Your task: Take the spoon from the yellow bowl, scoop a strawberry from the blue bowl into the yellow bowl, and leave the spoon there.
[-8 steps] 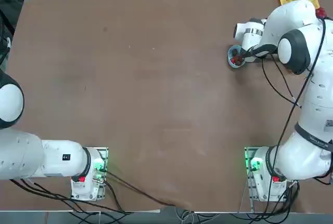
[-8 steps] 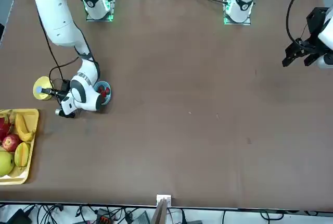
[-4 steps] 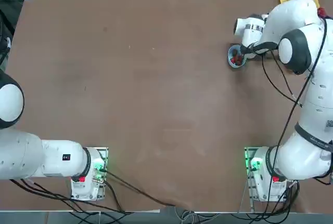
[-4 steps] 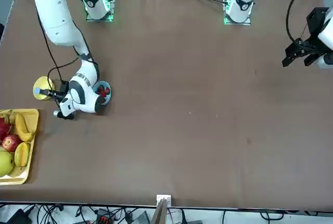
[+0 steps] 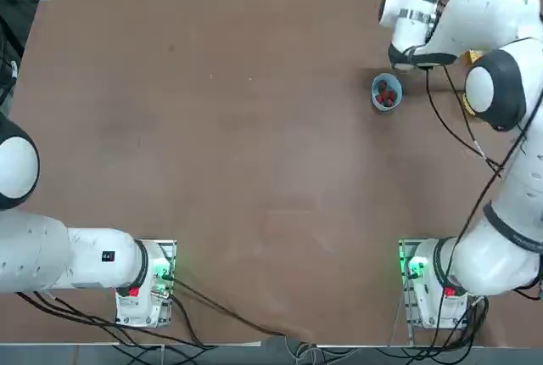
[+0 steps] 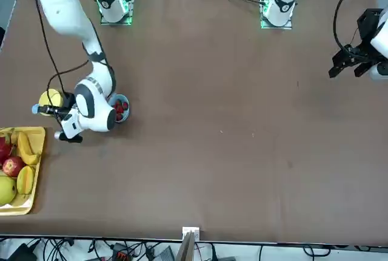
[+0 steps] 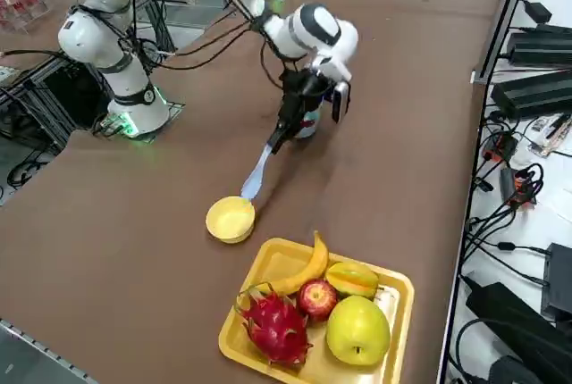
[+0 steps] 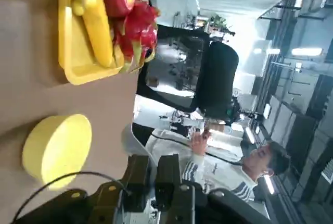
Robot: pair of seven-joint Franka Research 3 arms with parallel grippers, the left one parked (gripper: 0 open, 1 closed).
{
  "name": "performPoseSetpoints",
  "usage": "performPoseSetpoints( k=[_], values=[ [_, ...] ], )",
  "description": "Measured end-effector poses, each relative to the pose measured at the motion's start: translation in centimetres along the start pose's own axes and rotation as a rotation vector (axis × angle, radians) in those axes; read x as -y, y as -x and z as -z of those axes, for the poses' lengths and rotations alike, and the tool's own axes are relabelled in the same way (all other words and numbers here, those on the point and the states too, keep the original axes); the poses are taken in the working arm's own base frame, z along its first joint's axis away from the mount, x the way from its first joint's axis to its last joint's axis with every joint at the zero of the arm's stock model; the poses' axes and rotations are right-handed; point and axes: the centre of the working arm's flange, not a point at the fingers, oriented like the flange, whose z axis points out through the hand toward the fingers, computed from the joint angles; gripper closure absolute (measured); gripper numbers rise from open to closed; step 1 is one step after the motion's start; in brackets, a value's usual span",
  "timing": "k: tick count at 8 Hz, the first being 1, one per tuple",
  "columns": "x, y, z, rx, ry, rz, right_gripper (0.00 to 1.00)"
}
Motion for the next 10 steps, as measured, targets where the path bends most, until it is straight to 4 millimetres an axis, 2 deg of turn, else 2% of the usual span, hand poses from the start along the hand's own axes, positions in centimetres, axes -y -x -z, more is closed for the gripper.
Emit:
performPoseSetpoints(
  k=[3,4,5,6,8,10],
  values=[
    [-5.1,3.5,12.2,0.038,-0.268,-0.008,0.90],
    [-6.7,4.7,15.6,0.052,-0.404,-0.014,0.90],
    [-8.6,5.6,17.6,0.061,-0.543,-0.024,0.90],
    [-10.6,6.1,18.5,0.061,-0.671,-0.037,0.90],
    [-13.2,6.5,18.1,0.058,-0.878,-0.070,0.90],
    [-13.5,6.7,15.8,0.056,-1.057,-0.124,0.90]
  ],
)
